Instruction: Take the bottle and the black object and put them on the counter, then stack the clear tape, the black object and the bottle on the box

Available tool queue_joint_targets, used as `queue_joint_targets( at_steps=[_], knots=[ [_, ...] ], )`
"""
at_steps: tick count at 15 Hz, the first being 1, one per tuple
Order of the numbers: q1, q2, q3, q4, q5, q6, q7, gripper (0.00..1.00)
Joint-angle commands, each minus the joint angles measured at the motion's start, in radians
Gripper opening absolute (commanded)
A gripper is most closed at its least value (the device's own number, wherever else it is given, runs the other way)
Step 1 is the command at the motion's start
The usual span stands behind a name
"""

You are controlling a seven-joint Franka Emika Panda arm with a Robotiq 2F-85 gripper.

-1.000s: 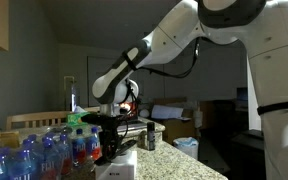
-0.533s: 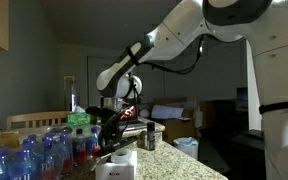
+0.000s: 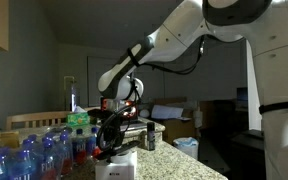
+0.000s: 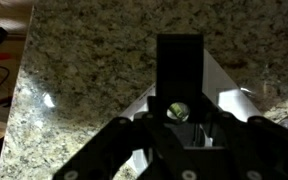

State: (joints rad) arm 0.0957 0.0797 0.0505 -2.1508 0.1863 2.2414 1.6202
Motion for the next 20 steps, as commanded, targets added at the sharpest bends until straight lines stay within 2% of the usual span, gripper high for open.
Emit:
queue_joint_targets(
  at_steps=[1, 20],
  knots=[
    [-0.018, -0.041, -0.006, -0.061, 0.051, 0.018, -0.039, 0.18],
    [-0.014, -0.009, -0.016, -0.009, 0.023, -0.014, -0.022, 0.18]
  ],
)
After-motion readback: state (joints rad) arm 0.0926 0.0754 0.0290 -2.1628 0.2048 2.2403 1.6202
